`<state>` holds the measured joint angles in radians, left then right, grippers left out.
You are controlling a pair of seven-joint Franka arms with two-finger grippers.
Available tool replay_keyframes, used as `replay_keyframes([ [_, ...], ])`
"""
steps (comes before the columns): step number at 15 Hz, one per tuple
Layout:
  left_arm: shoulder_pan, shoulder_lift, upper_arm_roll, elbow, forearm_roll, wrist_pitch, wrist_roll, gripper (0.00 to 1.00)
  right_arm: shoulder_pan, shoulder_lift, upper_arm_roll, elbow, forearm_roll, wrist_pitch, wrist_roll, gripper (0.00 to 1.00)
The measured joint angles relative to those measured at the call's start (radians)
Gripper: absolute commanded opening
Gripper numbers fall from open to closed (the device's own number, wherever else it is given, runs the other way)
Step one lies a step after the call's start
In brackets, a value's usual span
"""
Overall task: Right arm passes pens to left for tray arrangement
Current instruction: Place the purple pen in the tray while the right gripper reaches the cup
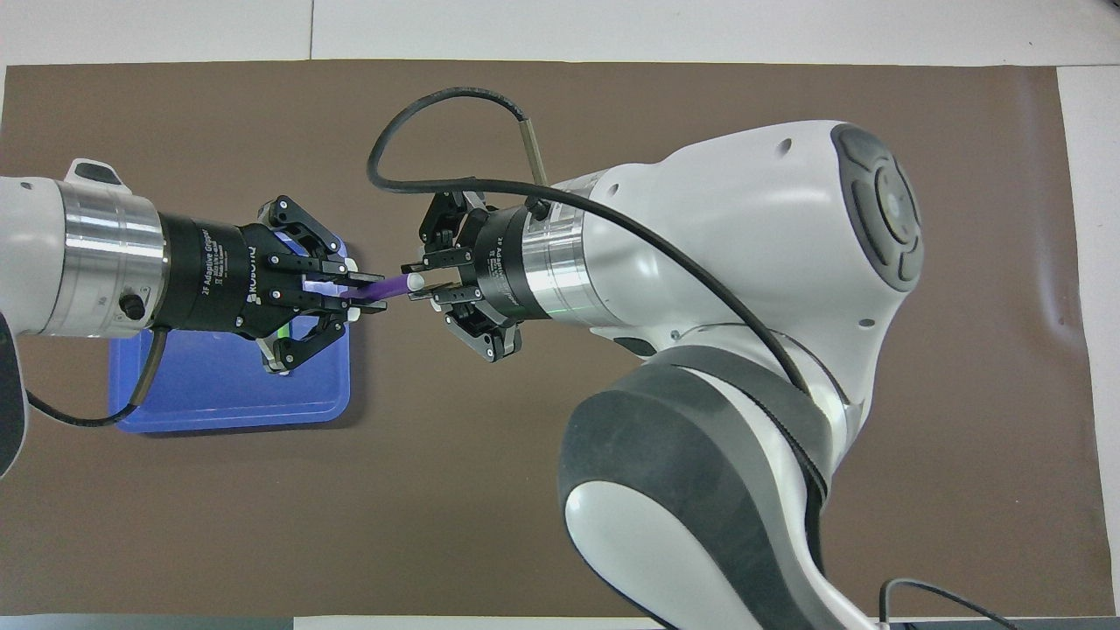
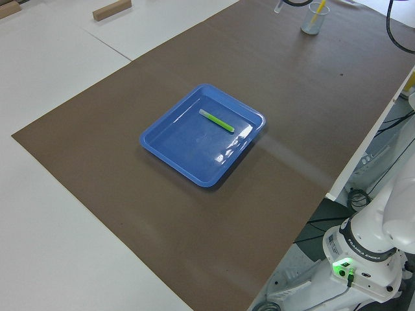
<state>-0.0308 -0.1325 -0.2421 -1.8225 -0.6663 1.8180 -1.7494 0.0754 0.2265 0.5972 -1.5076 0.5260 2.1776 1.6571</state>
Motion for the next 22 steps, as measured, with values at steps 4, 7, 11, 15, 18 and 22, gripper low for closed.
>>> replay_keyframes([
  [4, 0.0, 0.0, 0.002, 0.0, 0.0, 0.006, -0.001, 0.0, -0.003, 0.001, -0.008, 0.0, -0.079, -0.023, 0.0, 1.0],
  [7, 0.015, -0.003, 0.004, -0.01, 0.0, 0.013, 0.06, 0.0, -0.005, -0.002, -0.054, 0.001, -0.139, -0.062, -0.009, 1.0],
  [11, 0.069, -0.044, 0.005, -0.101, 0.0, 0.011, 0.301, 0.0, -0.008, -0.035, -0.165, -0.021, -0.188, -0.176, -0.141, 1.0],
  [15, 0.153, -0.078, 0.008, -0.181, 0.012, -0.006, 0.635, 0.0, -0.013, -0.097, -0.318, -0.145, -0.197, -0.184, -0.24, 1.0],
  [18, 0.212, -0.078, 0.011, -0.207, 0.08, -0.026, 0.894, 0.0, -0.017, -0.135, -0.439, -0.227, -0.197, -0.184, -0.347, 1.0],
  [22, 0.26, -0.068, 0.011, -0.254, 0.197, -0.024, 1.229, 0.0, -0.018, -0.184, -0.523, -0.349, -0.206, -0.165, -0.419, 1.0],
])
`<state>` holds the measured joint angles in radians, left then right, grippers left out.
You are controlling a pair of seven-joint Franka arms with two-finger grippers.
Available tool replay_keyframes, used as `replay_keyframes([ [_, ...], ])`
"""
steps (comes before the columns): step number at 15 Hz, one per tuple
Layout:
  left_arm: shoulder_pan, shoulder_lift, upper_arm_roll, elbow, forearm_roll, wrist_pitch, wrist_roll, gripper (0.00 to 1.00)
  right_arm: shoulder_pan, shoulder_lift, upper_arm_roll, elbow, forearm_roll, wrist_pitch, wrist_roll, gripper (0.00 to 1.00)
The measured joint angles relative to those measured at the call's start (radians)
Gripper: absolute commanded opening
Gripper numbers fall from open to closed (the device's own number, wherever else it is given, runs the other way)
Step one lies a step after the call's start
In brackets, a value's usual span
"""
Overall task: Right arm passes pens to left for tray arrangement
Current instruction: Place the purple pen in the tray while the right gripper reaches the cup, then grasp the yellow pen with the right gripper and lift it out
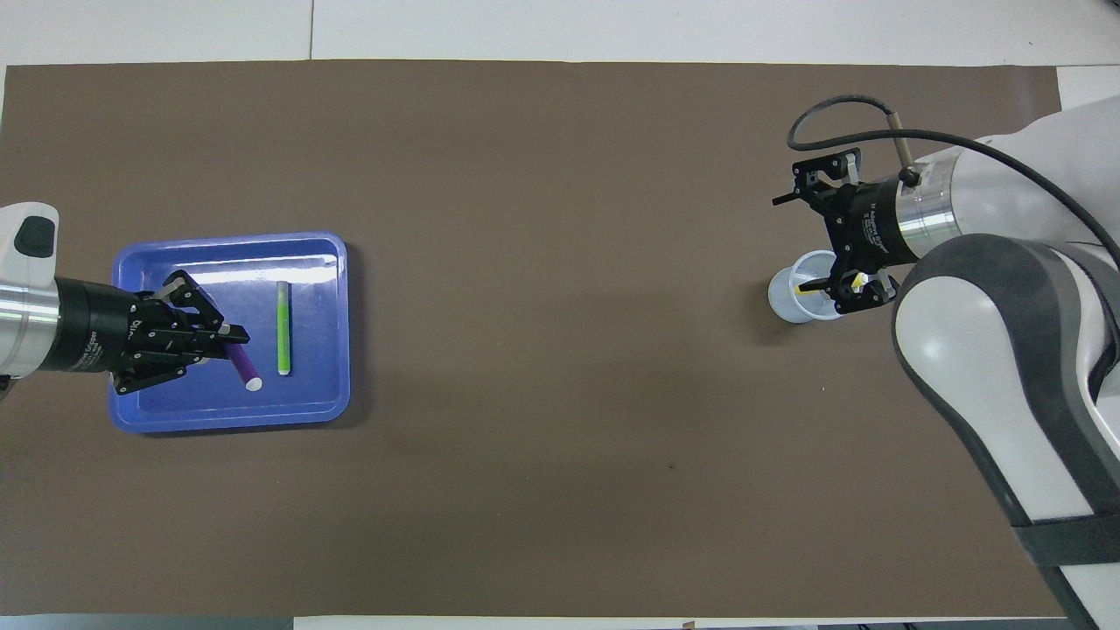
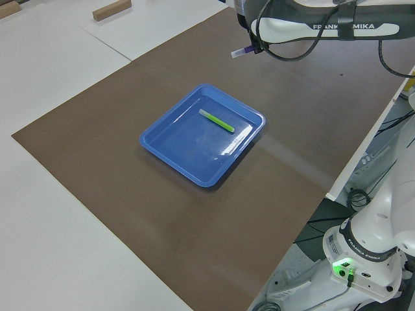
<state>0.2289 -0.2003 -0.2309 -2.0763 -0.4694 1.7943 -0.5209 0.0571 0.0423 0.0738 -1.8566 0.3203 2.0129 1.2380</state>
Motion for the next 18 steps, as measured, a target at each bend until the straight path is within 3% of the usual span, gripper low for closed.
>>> replay_keyframes([
  [3, 0.029, 0.057, 0.001, -0.013, 0.131, 0.035, 0.22, 0.0, 0.0, -0.019, -0.05, -0.068, -0.044, 0.018, -0.251, 1.0],
  [9, 0.029, 0.274, -0.001, -0.012, 0.397, 0.229, 0.479, 0.0, 0.0, -0.045, -0.111, -0.185, -0.067, 0.131, -0.763, 1.0],
  [14, 0.029, 0.36, -0.003, -0.012, 0.449, 0.307, 0.505, 0.0, -0.001, -0.047, -0.172, -0.226, -0.064, 0.184, -1.107, 1.0],
  [18, 0.029, 0.377, -0.003, -0.025, 0.449, 0.323, 0.495, 0.0, -0.004, -0.047, -0.202, -0.276, 0.044, 0.217, -1.35, 0.97],
])
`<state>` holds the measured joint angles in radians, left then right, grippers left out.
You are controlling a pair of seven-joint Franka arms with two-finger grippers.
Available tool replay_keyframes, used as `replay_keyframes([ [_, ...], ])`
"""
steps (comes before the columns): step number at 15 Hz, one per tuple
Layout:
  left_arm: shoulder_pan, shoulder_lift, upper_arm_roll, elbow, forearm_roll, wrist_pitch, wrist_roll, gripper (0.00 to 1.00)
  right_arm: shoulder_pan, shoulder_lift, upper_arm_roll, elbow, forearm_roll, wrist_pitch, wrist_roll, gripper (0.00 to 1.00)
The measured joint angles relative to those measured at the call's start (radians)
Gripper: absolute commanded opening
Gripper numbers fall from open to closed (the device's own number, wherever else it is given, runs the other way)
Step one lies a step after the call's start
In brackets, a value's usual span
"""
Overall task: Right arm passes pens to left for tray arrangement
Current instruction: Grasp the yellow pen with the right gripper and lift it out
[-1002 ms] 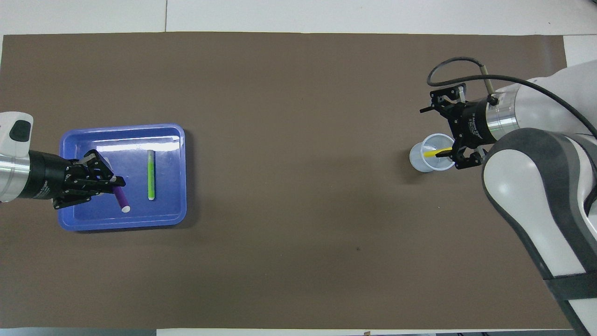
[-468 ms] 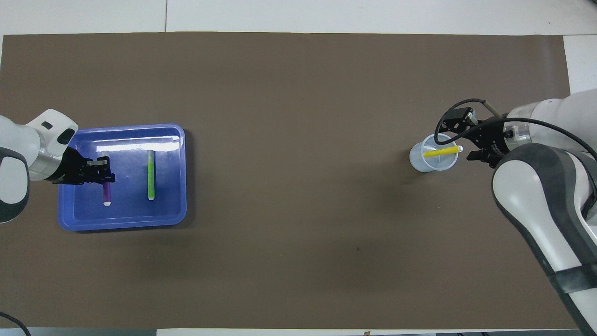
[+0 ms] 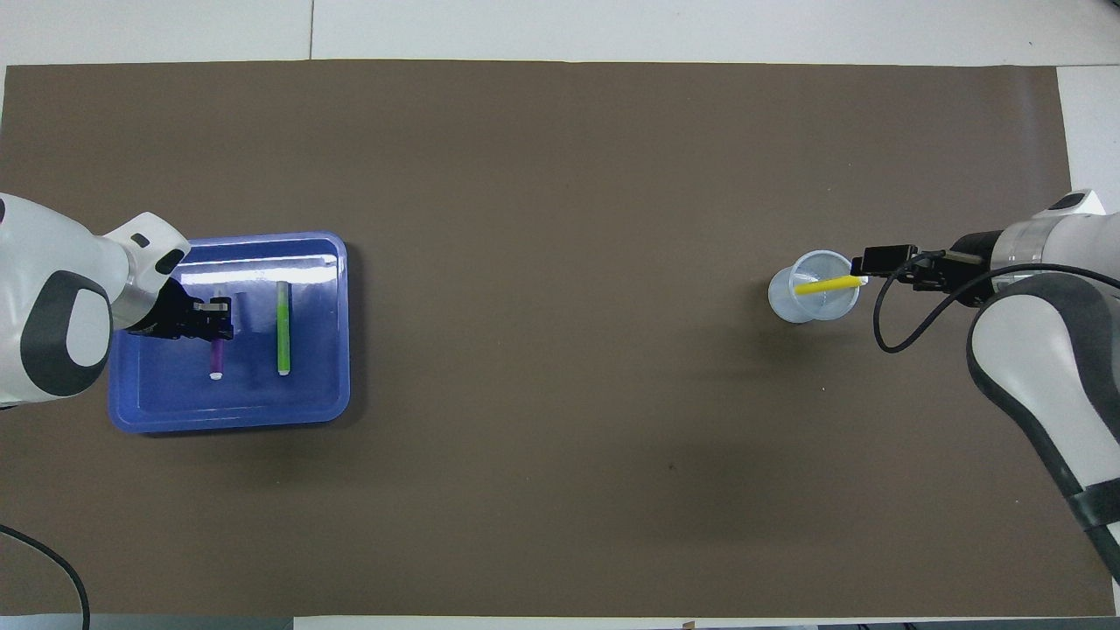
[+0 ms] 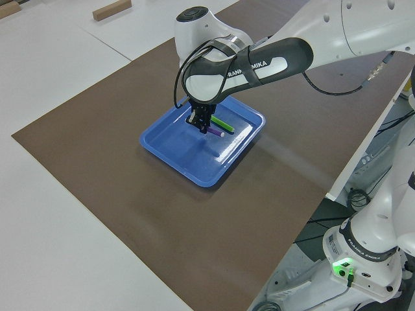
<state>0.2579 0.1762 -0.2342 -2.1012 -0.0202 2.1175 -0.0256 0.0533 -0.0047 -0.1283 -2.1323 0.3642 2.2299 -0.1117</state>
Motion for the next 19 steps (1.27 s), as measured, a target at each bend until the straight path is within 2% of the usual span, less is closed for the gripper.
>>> replay_keyframes([
  [4, 0.0, 0.001, 0.0, -0.023, 0.0, 0.034, -0.012, 0.0, 0.0, 0.012, -0.003, -0.026, 0.076, 0.013, -0.138, 0.94],
  [5, 0.0, 0.001, 0.0, -0.026, 0.0, 0.037, -0.012, 0.36, 0.0, 0.02, -0.003, -0.027, 0.094, 0.021, -0.17, 0.92],
  [6, 0.0, 0.001, 0.0, -0.027, 0.0, 0.039, -0.012, 0.99, 0.0, 0.03, -0.003, -0.028, 0.107, 0.032, -0.194, 0.9],
  [14, 0.0, 0.001, 0.0, -0.027, 0.0, 0.046, -0.012, 1.0, 0.006, 0.061, -0.003, -0.028, 0.128, 0.089, -0.22, 0.69],
  [19, 0.0, 0.001, 0.0, -0.027, 0.0, 0.048, -0.012, 1.0, 0.008, 0.061, 0.004, -0.028, 0.129, 0.075, -0.22, 0.67],
])
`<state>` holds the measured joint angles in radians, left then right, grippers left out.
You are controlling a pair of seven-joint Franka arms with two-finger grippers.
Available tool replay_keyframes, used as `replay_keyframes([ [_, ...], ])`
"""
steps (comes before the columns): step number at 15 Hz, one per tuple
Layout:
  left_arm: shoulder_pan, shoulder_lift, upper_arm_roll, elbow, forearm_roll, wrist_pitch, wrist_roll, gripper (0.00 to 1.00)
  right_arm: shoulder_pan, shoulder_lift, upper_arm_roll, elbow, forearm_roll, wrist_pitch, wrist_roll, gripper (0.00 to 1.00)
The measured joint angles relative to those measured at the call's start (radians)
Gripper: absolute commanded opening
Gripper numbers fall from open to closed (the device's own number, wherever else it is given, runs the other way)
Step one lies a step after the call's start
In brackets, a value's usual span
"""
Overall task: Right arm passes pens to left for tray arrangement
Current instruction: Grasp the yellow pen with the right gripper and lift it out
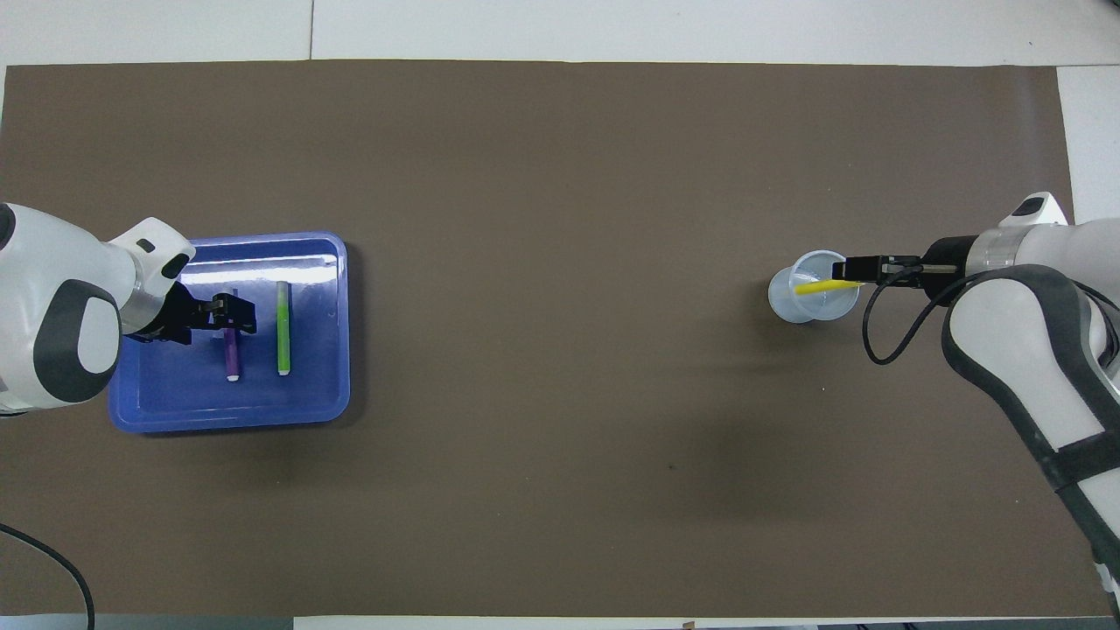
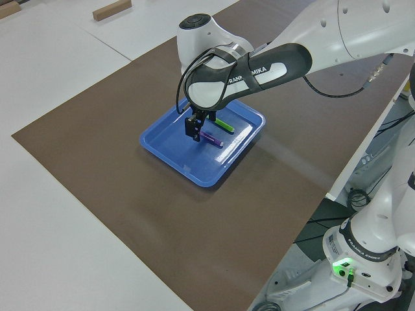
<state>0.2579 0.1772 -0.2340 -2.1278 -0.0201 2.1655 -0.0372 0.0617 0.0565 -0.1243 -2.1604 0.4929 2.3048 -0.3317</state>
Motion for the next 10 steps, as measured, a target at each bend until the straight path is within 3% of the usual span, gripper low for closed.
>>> replay_keyframes([
  [4, 0.0, 0.0, 0.001, 0.013, 0.0, -0.017, 0.0, 1.0, 0.001, 0.0, 0.004, 0.0, 0.001, -0.008, 0.0, 0.67],
  [7, -0.001, -0.005, -0.003, 0.088, -0.003, -0.122, -0.004, 1.0, 0.002, 0.0, 0.005, 0.0, 0.001, -0.021, 0.001, 0.66],
  [9, -0.003, -0.013, -0.009, 0.147, -0.009, -0.196, -0.008, 1.0, 0.002, 0.0, 0.005, 0.0, 0.002, -0.026, 0.005, 0.51],
  [10, -0.005, -0.019, -0.013, 0.176, -0.017, -0.232, -0.012, 1.0, 0.002, 0.0, 0.005, 0.0, 0.002, -0.026, 0.006, 0.37],
])
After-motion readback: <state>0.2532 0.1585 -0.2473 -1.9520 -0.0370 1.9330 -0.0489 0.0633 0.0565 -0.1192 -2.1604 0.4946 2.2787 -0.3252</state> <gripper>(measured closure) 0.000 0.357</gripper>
